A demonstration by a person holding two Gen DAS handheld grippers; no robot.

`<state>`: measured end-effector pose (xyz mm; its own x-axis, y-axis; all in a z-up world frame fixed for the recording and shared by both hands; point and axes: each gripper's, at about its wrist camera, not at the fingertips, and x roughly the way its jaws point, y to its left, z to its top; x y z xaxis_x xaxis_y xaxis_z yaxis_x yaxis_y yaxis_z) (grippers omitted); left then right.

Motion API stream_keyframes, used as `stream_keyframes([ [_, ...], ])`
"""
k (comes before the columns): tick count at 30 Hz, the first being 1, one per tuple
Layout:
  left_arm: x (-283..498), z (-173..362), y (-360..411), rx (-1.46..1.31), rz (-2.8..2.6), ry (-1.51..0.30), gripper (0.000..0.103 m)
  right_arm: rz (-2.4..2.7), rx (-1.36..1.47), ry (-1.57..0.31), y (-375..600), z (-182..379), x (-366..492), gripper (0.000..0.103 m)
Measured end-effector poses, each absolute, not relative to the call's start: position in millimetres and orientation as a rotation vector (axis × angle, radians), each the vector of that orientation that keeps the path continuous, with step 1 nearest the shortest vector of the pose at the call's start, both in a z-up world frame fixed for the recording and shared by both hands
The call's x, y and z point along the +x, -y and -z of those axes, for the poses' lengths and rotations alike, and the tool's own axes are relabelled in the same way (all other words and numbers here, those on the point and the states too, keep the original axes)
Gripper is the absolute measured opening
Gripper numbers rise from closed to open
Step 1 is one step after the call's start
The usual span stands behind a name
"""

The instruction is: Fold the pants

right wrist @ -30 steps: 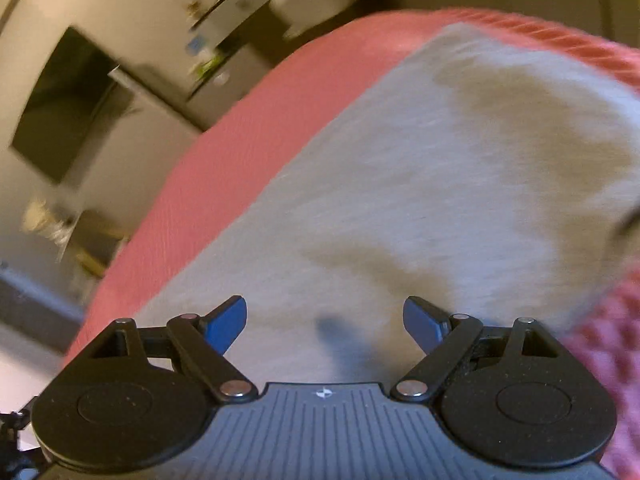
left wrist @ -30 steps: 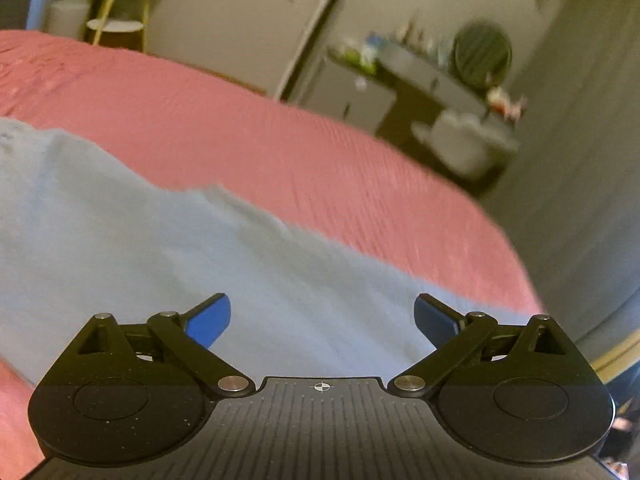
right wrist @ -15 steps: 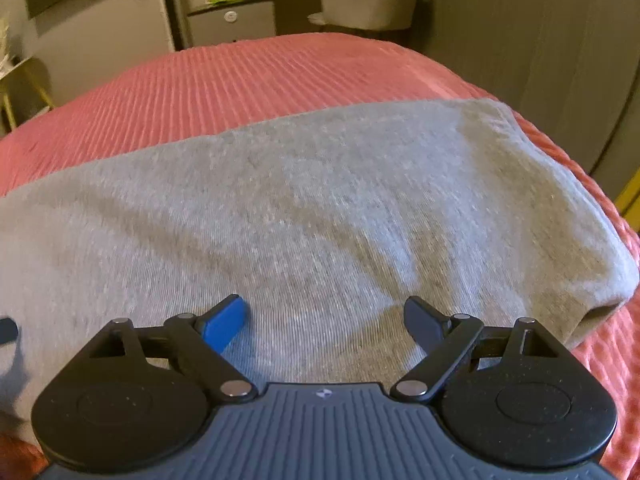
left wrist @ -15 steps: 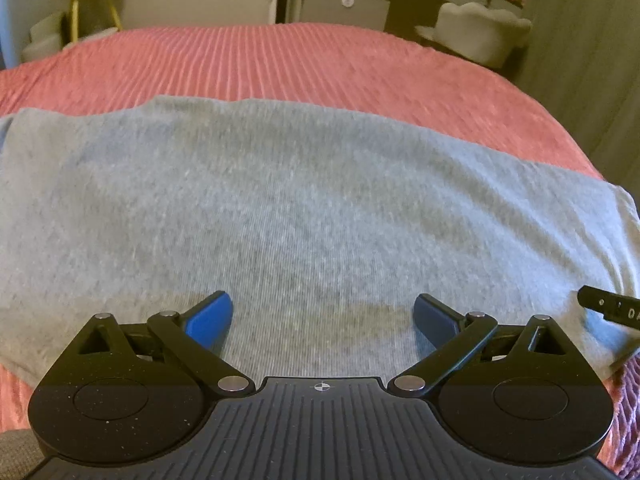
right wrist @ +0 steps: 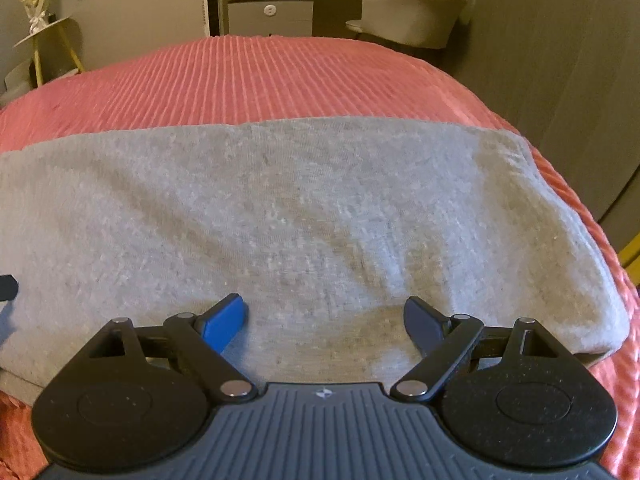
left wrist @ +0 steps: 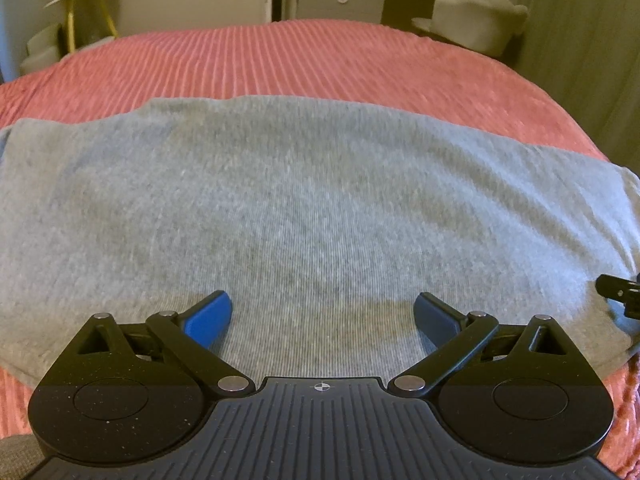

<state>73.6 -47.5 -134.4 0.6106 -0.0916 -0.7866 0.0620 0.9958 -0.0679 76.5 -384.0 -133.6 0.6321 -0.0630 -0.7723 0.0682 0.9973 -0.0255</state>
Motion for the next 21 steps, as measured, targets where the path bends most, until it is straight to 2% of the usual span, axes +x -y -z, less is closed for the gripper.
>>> stream_keyframes([
  [7, 73, 136, 48, -0.031, 0.089, -0.905, 0.102, 0.111, -0.005, -0.864, 422, 137, 74, 0.087],
  [11, 74, 138, 48, -0.026, 0.089, -0.901, 0.103, 0.371, -0.031, -0.863, 459, 129, 64, 0.086],
  [15, 78, 141, 49, -0.015, 0.086, -0.892, 0.103, 0.454, 0.257, -0.679, 496, 94, 18, 0.086],
  [18, 79, 142, 51, 0.000, 0.084, -0.885, 0.103, 0.508, 0.460, -0.694, 523, 100, -1, 0.086],
  [20, 80, 143, 51, 0.006, 0.084, -0.882, 0.103, 0.500, 0.591, -0.727, 541, 115, -8, 0.075],
  [21, 80, 143, 51, 0.006, 0.085, -0.882, 0.103, 0.503, 0.651, -0.730, 548, 120, -11, 0.057],
])
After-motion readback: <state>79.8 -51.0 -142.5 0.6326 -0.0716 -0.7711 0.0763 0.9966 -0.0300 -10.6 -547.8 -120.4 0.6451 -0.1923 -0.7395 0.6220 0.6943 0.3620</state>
